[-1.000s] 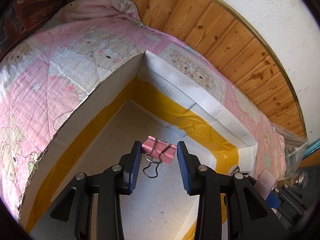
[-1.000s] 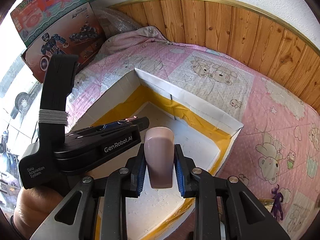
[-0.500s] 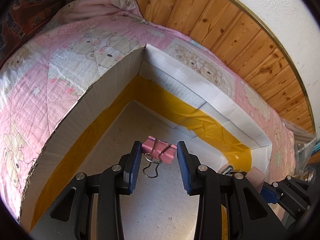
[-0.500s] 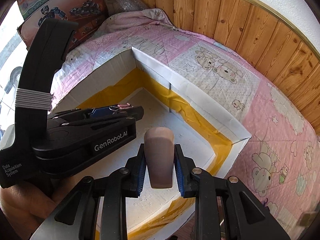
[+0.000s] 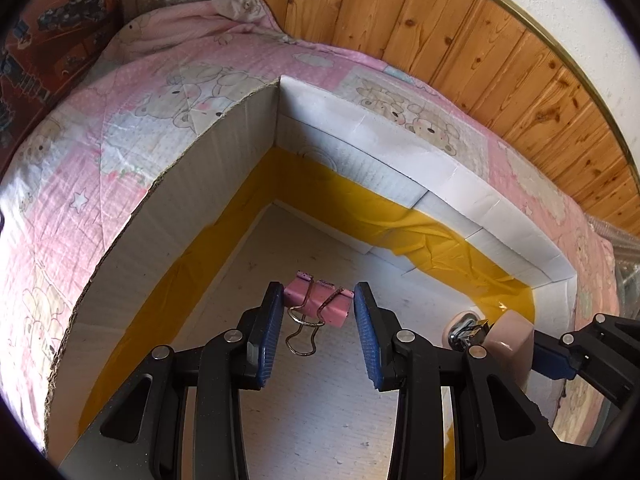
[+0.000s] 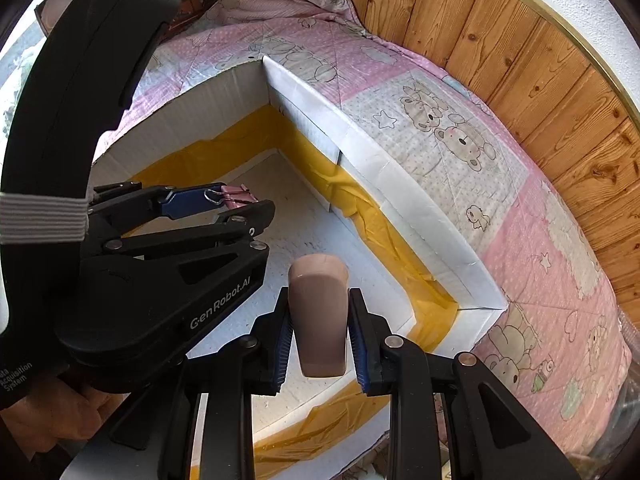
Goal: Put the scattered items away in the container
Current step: 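Lower the binder clip and pink case down into the white box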
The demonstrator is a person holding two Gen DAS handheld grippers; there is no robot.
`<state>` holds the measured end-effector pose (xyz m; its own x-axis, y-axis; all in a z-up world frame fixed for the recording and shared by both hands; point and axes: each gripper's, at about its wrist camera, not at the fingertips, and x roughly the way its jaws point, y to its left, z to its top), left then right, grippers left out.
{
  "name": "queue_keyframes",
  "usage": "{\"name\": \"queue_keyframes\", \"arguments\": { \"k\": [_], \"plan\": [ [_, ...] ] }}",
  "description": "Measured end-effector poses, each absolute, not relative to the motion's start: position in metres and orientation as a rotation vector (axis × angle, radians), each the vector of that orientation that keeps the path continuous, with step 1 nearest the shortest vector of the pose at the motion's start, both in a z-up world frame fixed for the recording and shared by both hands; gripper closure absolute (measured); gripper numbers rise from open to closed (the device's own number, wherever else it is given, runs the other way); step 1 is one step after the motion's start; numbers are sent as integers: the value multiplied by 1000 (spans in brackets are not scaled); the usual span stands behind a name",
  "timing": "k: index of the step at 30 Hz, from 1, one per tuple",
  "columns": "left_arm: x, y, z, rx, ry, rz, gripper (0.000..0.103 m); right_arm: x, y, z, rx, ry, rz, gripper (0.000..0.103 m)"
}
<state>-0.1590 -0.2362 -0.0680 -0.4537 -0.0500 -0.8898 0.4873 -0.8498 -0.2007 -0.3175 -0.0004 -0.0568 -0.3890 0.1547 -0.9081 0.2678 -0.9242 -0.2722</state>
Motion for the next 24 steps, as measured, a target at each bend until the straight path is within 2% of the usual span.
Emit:
{"name": "queue_keyframes", "arguments": {
  "k": [8,24],
  "plan": [
    [-163,-233,-70,1431,543,-2347,66,-325,1,-58,1729,656,-2471,76],
    [-175,-235,-83,1480,497,-2333,65,-336,5,-68,1783,716,-2398,76]
  ]
}}
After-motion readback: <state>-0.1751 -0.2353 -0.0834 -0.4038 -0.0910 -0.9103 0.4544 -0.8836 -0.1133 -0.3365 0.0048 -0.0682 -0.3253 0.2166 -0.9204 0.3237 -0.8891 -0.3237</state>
